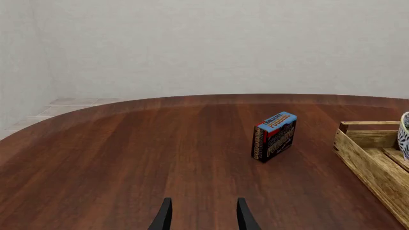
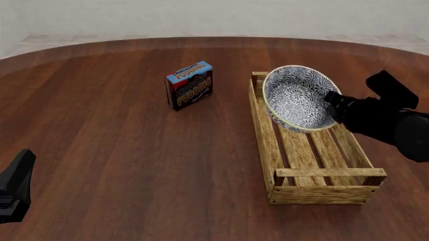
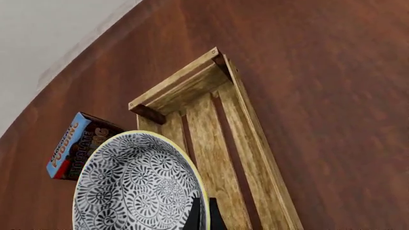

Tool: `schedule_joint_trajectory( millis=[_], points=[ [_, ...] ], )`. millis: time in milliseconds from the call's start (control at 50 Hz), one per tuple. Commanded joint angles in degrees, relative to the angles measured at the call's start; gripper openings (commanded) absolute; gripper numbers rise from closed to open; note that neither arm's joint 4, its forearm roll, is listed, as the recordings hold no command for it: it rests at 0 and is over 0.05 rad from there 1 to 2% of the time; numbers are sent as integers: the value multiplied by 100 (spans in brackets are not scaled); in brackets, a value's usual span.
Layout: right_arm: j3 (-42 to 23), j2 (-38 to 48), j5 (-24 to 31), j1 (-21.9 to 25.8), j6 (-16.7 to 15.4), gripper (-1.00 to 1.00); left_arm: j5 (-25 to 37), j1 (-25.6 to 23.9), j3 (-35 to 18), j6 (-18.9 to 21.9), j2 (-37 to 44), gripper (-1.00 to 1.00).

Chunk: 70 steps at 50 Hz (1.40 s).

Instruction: Pick up the bowl on the left and put it in the tray.

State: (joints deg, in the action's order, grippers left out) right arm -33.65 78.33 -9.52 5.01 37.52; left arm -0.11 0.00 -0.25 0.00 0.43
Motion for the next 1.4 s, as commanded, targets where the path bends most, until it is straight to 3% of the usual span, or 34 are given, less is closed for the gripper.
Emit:
schedule_joint_trajectory(
  millis=[20, 480, 640, 1400],
  points=[
    [137, -9, -131, 67, 122, -100, 0, 0, 0, 0, 0, 100],
    [359, 319, -529, 61, 317, -100, 0, 0, 0, 0, 0, 100],
    [262, 237, -377, -178, 145, -100, 0, 0, 0, 0, 0, 100],
    [142, 754, -579, -374, 178, -100, 0, 0, 0, 0, 0, 100]
  ],
)
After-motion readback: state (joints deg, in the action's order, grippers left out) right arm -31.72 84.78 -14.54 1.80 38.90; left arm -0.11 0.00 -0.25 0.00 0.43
